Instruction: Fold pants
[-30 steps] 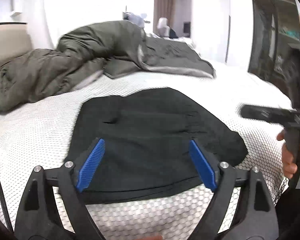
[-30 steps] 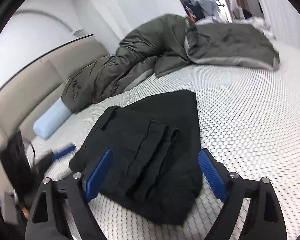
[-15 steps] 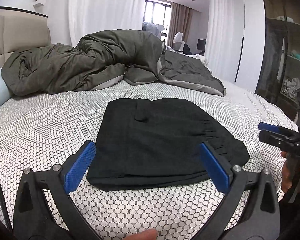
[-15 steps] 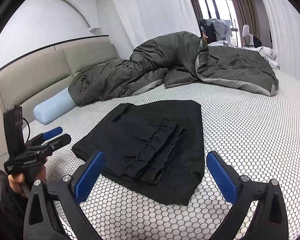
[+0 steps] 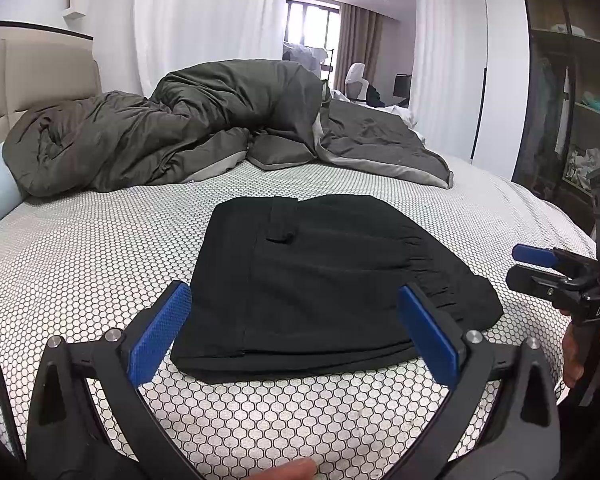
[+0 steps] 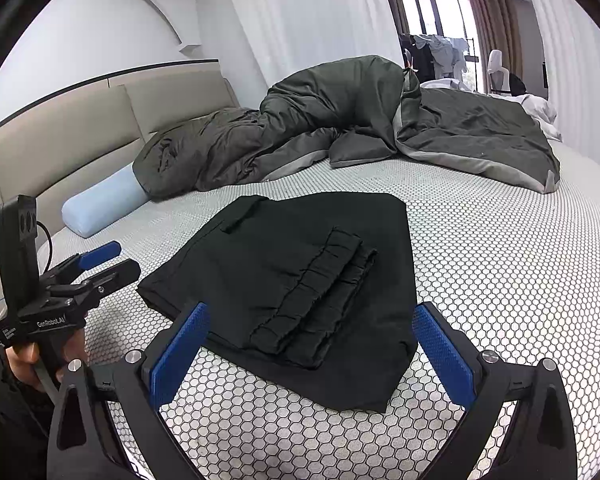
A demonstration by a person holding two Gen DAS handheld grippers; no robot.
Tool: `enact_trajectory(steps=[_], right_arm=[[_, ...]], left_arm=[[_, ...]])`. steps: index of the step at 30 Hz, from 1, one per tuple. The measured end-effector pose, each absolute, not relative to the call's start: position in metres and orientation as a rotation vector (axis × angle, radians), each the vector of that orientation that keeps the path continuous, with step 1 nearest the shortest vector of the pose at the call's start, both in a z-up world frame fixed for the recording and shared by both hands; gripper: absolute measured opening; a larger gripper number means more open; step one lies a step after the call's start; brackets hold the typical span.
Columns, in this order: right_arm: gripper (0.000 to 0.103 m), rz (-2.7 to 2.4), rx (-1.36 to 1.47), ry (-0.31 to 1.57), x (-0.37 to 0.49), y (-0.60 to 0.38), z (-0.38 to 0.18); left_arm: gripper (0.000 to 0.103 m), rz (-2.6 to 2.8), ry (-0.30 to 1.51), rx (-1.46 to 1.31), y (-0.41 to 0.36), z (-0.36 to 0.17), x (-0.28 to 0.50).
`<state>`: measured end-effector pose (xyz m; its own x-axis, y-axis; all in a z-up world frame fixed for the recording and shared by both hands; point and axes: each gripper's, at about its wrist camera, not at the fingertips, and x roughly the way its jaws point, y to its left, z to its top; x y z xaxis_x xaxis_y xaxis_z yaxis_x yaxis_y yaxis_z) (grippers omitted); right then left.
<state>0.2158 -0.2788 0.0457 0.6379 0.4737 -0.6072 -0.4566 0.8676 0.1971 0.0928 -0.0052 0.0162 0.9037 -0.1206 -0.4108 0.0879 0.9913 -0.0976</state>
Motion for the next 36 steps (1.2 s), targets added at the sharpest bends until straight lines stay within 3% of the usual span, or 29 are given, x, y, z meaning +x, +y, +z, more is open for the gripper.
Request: enact_trajectory(steps=[36], right_arm=[[0.103, 0.532, -0.006, 0.713, 0.2199, -0.2785, 0.0399]], left_arm=[[0.102, -0.110, 0.426, -0.064, 0.0031, 0.0173, 0.0960]])
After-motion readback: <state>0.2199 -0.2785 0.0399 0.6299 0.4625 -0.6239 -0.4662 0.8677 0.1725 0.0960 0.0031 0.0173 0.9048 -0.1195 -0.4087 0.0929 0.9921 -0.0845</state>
